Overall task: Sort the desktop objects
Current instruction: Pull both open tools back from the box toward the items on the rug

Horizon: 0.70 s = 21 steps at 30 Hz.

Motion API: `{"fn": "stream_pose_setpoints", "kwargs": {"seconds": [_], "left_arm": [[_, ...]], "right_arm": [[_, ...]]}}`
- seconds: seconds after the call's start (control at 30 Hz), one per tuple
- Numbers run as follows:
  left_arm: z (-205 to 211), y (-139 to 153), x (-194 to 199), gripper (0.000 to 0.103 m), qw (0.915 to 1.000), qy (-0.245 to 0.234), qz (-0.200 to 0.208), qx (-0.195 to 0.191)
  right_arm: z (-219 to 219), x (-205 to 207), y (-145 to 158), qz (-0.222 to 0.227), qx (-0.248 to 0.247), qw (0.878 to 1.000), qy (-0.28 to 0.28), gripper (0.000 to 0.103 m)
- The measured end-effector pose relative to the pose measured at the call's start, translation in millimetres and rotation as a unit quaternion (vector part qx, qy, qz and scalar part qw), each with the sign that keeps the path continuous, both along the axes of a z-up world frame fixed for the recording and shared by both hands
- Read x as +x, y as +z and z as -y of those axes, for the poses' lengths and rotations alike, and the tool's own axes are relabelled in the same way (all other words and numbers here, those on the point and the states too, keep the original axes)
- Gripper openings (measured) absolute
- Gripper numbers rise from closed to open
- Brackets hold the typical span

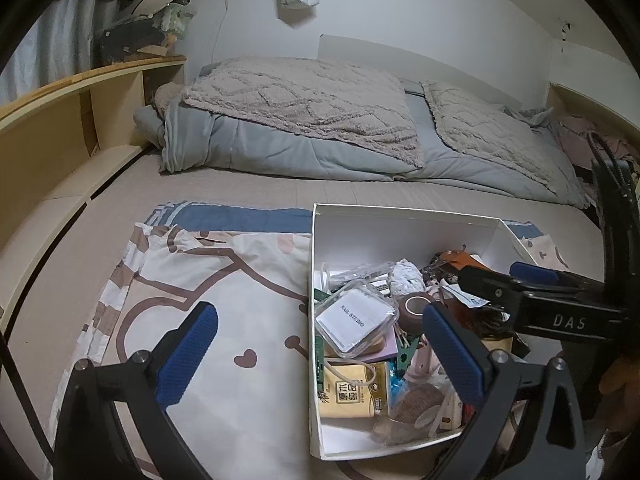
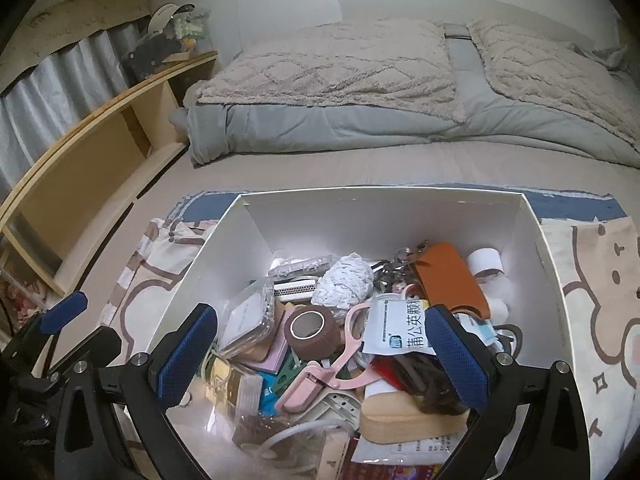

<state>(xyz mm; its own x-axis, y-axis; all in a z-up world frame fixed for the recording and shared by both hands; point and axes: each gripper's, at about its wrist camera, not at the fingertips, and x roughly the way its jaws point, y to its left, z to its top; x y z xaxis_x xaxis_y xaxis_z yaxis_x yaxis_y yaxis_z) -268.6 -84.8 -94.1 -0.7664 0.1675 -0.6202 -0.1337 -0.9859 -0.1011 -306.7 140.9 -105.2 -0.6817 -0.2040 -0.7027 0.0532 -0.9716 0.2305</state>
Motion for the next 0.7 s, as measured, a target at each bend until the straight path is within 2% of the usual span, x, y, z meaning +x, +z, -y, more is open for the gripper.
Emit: {"fn": "stream_pose_setpoints", "kwargs": {"seconds": [0.43, 0.7], "left_arm": [[-4.5, 15.9, 14.4, 0.103, 0.9998, 0.016, -0.007, 0.003], [-8.6, 27.1, 27.8, 0.103, 0.9997, 0.018, -0.014, 0.004]], "right_arm": [[-0.2, 27.9, 22.8, -0.027, 0.021, 0.999, 0.013, 0.103], [-6.7, 49.5, 38.2, -0.054, 0.055, 0.997, 0.005, 0.103]]}}
